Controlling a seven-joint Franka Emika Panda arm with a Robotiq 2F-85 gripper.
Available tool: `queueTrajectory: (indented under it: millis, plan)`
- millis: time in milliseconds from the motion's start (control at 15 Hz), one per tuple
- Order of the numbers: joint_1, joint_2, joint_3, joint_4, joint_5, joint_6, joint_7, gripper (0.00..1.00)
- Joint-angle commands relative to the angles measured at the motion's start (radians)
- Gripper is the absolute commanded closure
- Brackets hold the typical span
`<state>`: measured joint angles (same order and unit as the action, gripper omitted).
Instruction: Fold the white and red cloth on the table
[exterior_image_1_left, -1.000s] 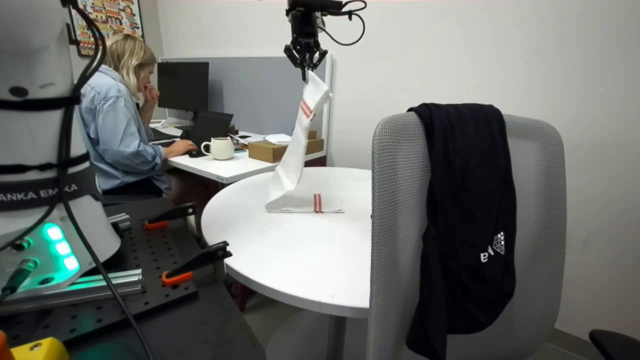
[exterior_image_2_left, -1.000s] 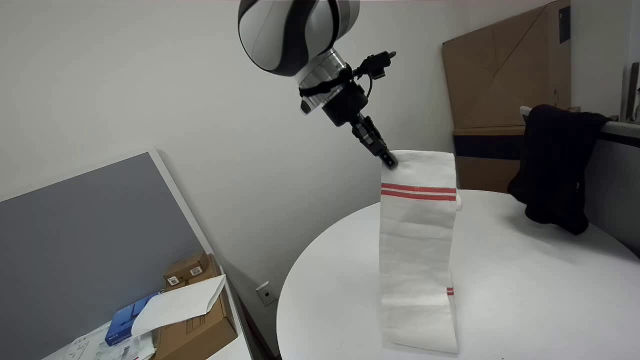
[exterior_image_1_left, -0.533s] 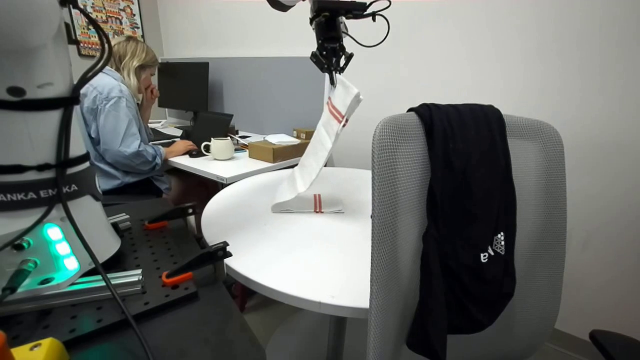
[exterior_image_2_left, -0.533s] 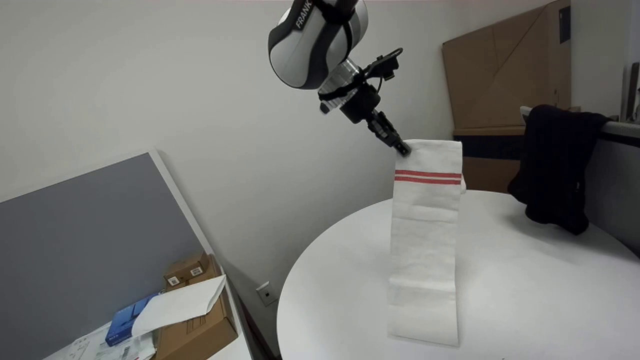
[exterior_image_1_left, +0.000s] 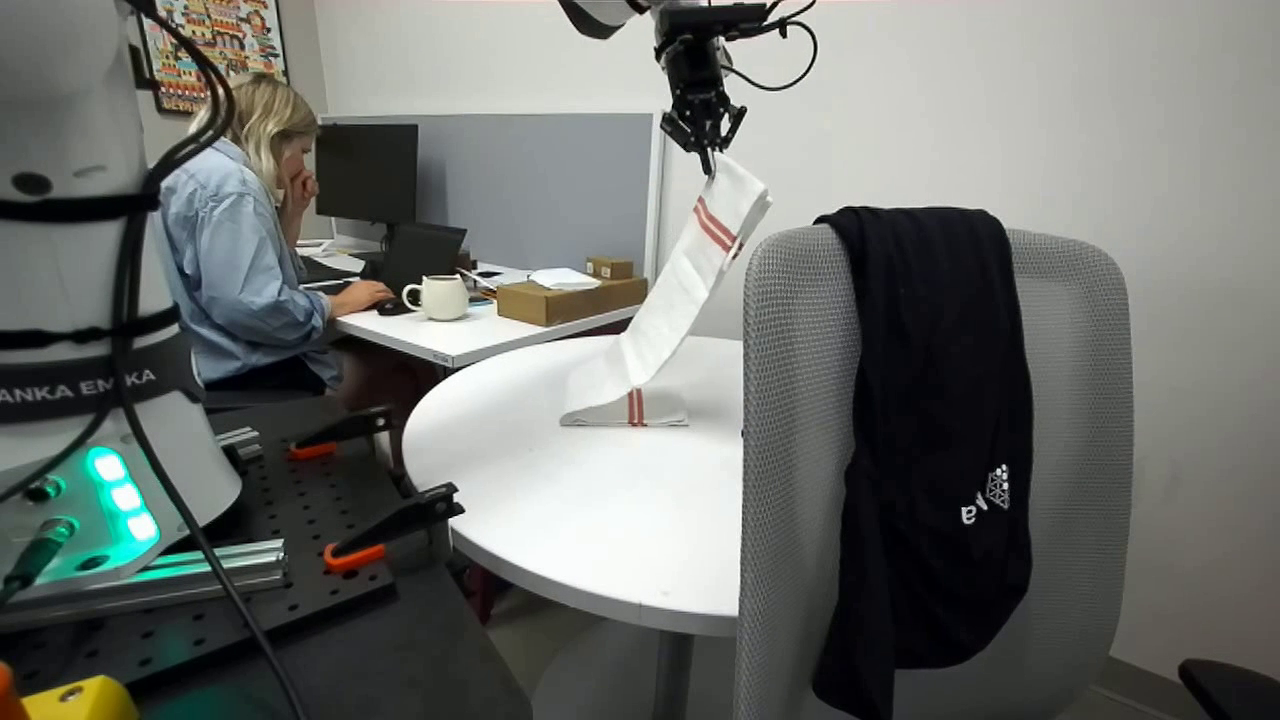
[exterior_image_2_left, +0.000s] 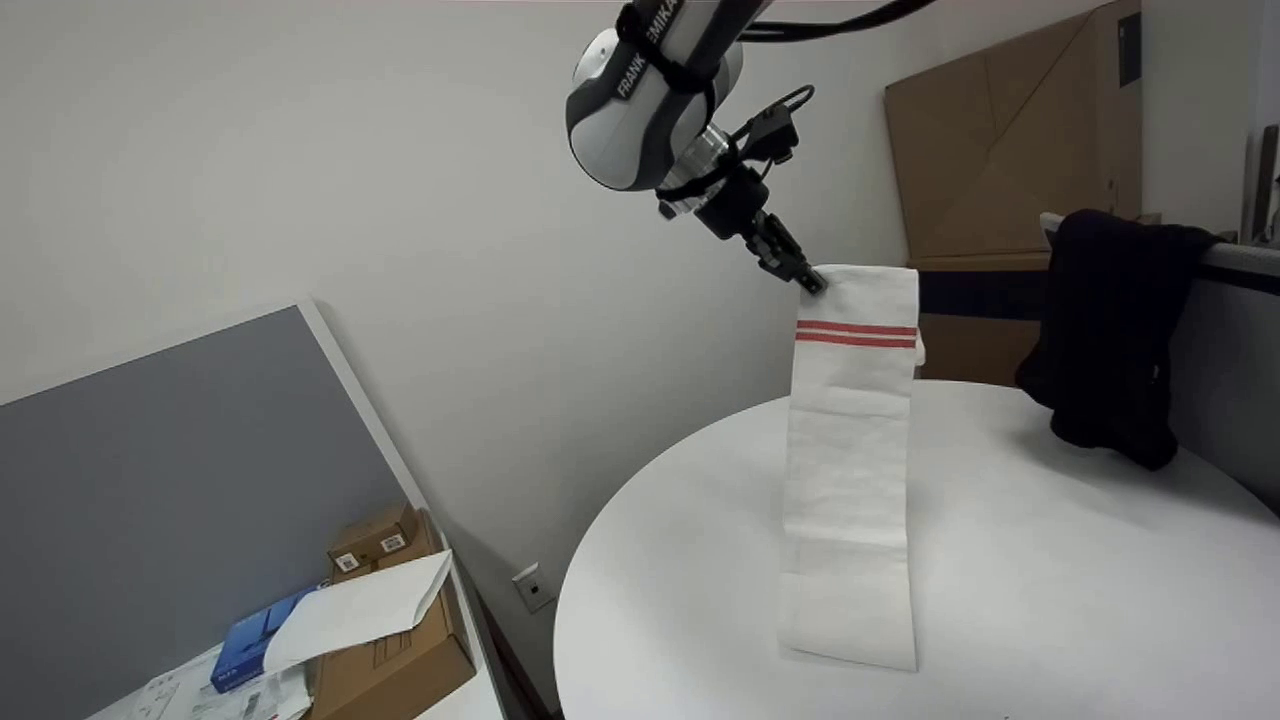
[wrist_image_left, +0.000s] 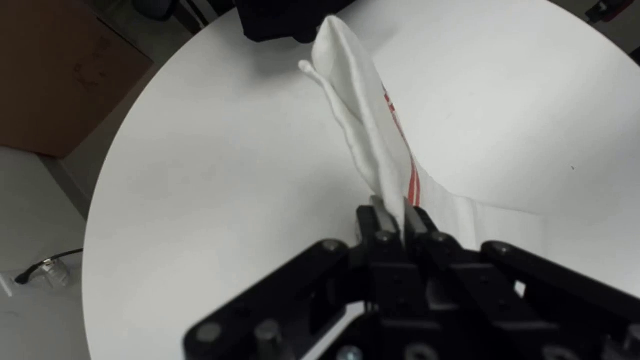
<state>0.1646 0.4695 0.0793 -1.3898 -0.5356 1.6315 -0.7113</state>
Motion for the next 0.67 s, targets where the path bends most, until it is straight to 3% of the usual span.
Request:
queueTrajectory:
  millis: [0, 600]
  plan:
    - [0.005, 0.125, -0.024, 0.128, -0.032, -0.007, 0.054, 0.99]
    - [0.017, 0.395, -0.094, 0.457, -0.031, -0.048, 0.112, 0.99]
